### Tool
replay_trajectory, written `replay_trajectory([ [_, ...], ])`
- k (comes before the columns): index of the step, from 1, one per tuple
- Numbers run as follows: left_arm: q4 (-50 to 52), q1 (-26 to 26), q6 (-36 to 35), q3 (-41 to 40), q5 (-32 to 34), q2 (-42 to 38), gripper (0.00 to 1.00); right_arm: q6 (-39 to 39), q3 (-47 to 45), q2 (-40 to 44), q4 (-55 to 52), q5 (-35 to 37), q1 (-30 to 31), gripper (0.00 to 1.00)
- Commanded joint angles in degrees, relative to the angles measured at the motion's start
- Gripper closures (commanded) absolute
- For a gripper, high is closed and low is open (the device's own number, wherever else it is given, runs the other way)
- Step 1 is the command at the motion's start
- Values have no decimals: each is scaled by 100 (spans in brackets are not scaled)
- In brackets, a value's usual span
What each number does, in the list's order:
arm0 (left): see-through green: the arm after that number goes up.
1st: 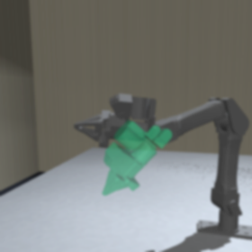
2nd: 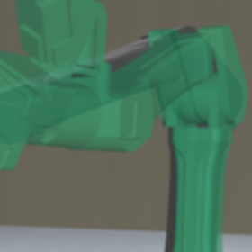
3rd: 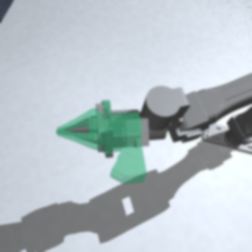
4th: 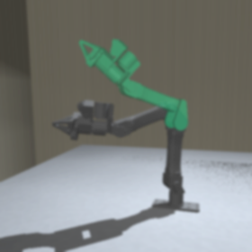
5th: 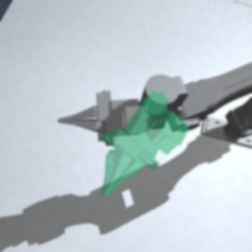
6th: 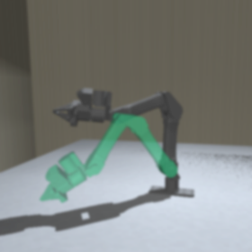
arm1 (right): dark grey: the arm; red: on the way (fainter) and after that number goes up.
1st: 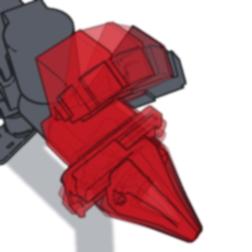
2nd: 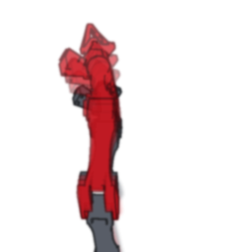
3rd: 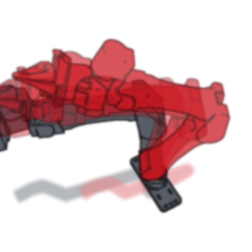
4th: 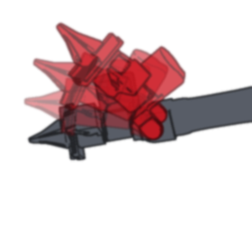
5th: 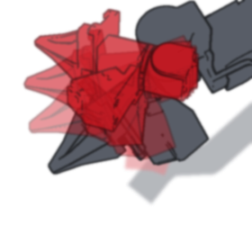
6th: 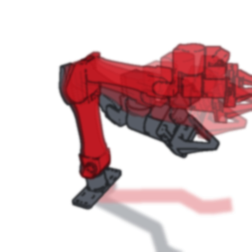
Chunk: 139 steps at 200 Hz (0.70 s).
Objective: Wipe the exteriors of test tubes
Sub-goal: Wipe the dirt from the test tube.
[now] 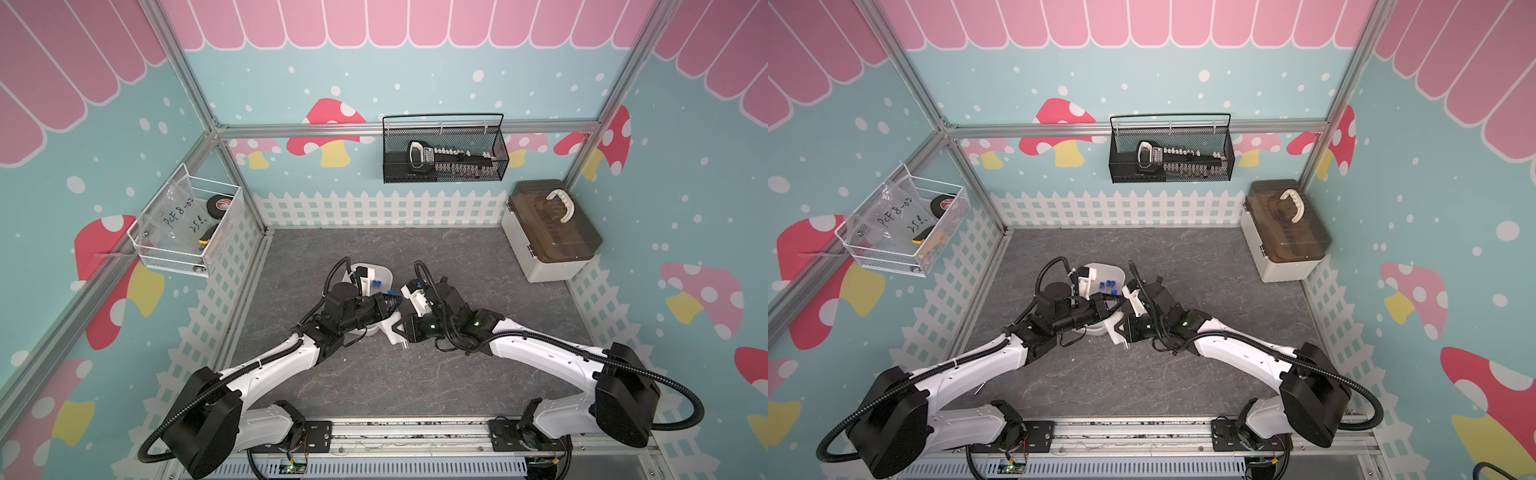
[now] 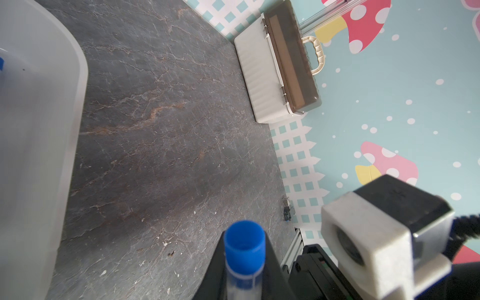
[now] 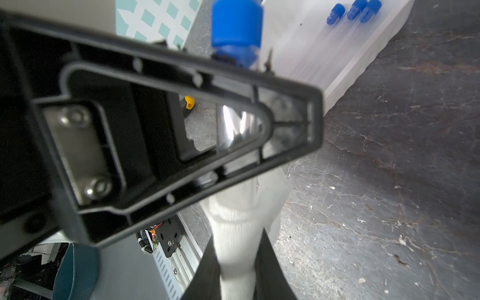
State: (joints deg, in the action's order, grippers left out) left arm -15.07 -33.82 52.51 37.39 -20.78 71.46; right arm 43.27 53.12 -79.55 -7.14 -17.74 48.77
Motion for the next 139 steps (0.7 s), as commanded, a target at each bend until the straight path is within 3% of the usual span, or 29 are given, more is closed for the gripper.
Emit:
replay_trajectory([
  [1, 31, -19, 75, 84, -127, -62, 85, -135, 138, -76, 246, 258, -213, 83],
  [103, 5, -18, 93, -21, -77, -168, 85, -296, 495, -388, 626, 142, -384, 80],
  [139, -28, 29, 128, -3, 43, -176, 85, 50, -28, -254, 989, -173, -314, 84],
])
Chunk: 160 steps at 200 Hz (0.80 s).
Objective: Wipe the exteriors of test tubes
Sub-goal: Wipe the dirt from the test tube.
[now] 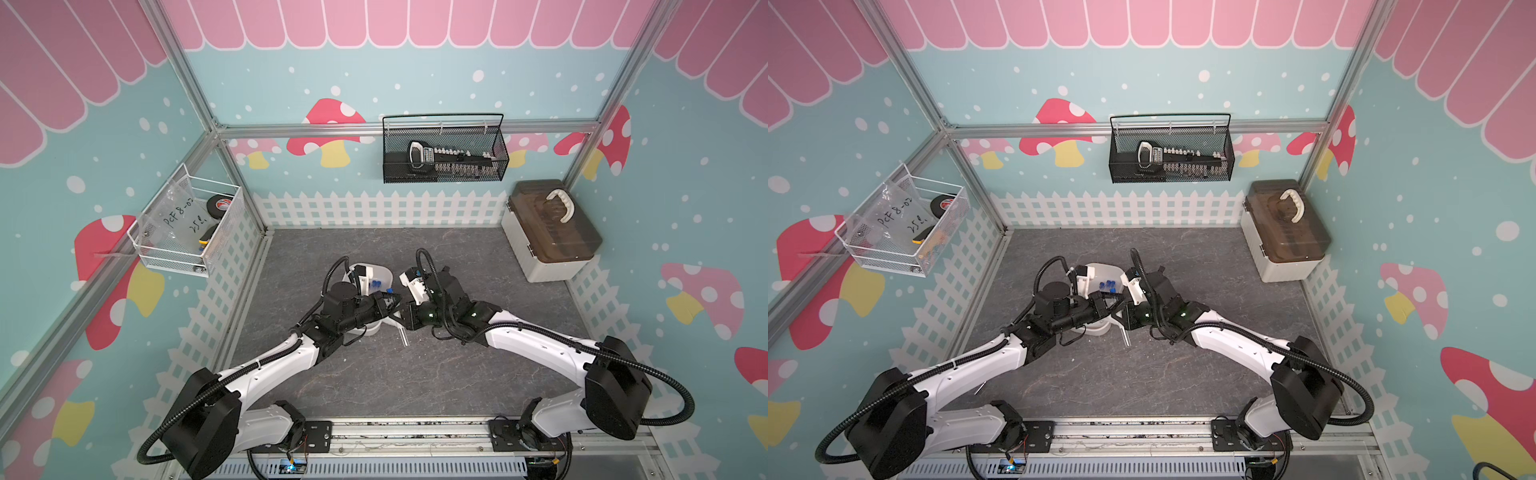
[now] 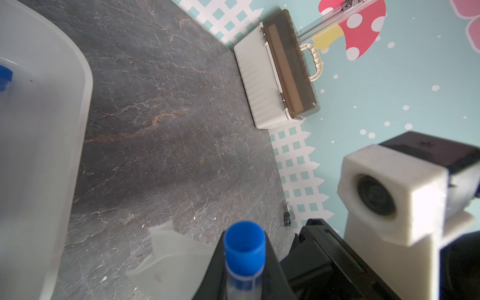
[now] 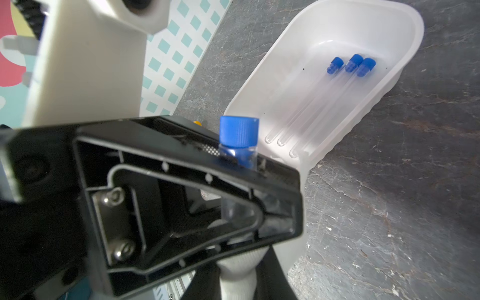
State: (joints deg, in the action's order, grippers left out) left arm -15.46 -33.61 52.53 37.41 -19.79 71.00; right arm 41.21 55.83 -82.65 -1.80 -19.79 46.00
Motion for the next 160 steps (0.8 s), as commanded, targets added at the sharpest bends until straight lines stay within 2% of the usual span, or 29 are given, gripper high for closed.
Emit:
replay_trajectory([
  [1, 10, 14, 125, -5, -53, -130, 85, 260, -318, 65, 467, 30, -33, 84],
  [72, 26, 135, 99, 13, -34, -122, 85, 794, -1084, 483, 556, 115, 576, 84],
  [160, 69, 205, 46, 38, -41, -122, 85, 1221, -1312, 584, 735, 366, 1032, 82],
])
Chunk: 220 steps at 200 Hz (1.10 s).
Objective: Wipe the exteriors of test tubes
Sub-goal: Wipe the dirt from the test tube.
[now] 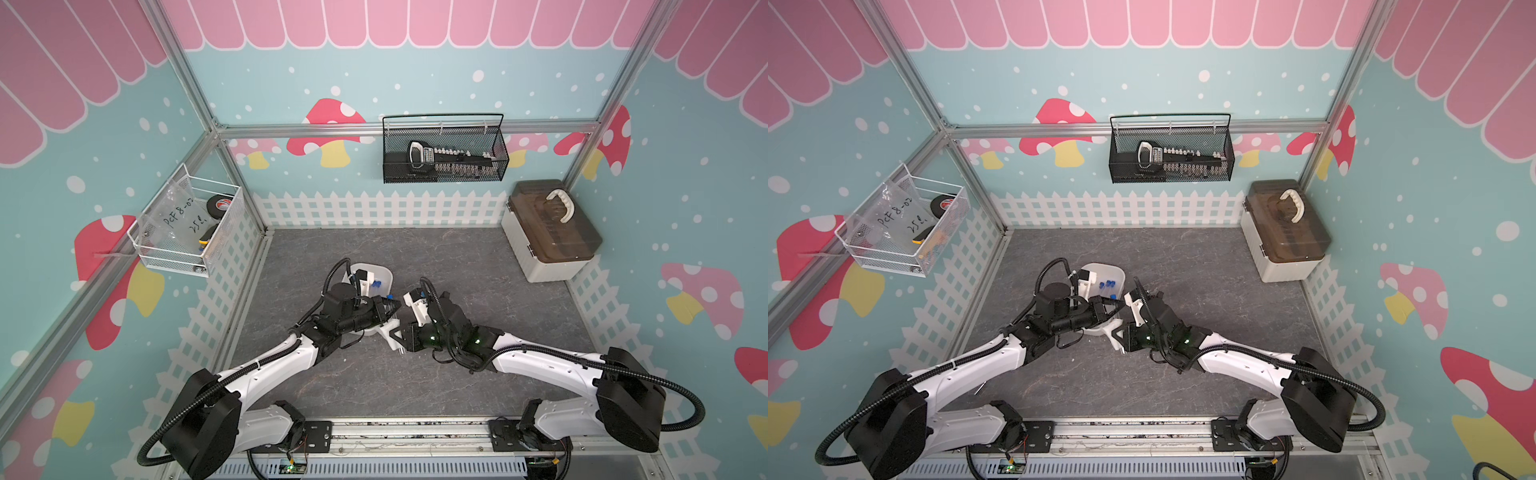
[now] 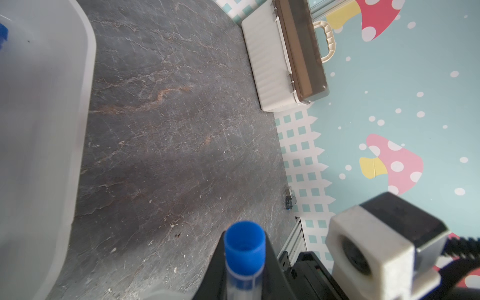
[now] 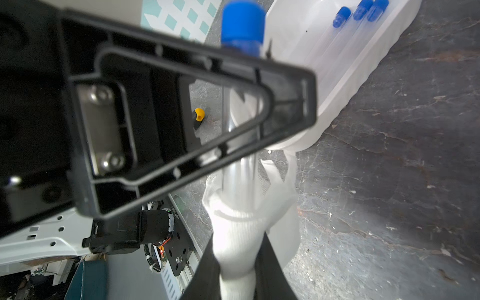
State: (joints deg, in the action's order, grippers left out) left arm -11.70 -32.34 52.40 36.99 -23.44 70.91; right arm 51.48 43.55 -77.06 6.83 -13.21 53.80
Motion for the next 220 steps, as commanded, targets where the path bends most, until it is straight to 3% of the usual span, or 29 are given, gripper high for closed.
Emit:
replay_trajectory([
  [1, -306, 78, 60, 80, 323, -113, 85, 203, -84, 28, -124, -289, 253, 82],
  [47, -259, 88, 37, 73, 279, -140, 85, 24, 5, 117, -120, -6, 239, 82],
  [82, -265, 87, 66, 12, 249, -165, 85, -157, 247, 10, -181, 52, -131, 81],
  [162, -255, 87, 103, 62, 201, -157, 85, -720, 1113, -635, -181, -478, -599, 79],
  [220, -306, 96, 111, 113, 305, -123, 85, -646, 844, -566, -314, -857, -397, 79],
])
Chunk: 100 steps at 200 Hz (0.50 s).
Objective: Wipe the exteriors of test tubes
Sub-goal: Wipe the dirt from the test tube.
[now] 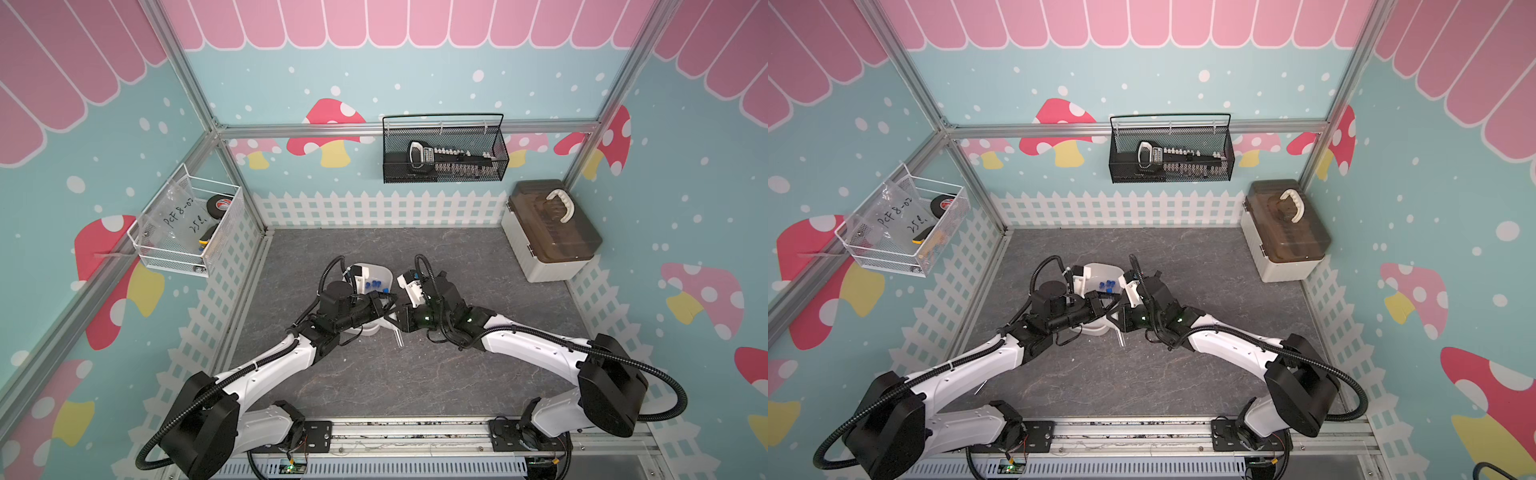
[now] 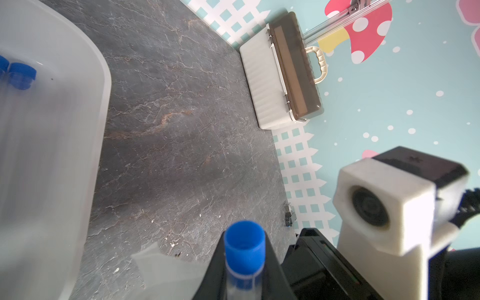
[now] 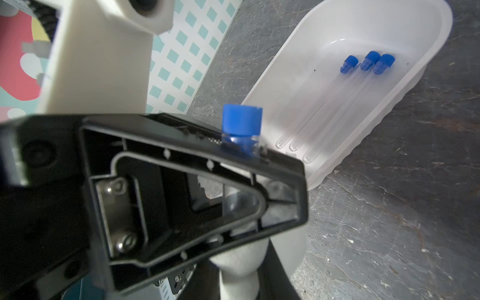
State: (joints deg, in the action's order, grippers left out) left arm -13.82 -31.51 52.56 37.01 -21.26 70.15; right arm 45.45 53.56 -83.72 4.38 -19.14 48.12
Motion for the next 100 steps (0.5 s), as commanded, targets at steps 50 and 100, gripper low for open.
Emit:
replay_trajectory([
  [50, -116, 61, 88, 131, 105, -29, 85, 486, -862, 603, -38, -27, 652, 79],
  [100, -94, 83, 71, 114, 71, -36, 85, 740, -1222, 940, 45, 401, 826, 80],
])
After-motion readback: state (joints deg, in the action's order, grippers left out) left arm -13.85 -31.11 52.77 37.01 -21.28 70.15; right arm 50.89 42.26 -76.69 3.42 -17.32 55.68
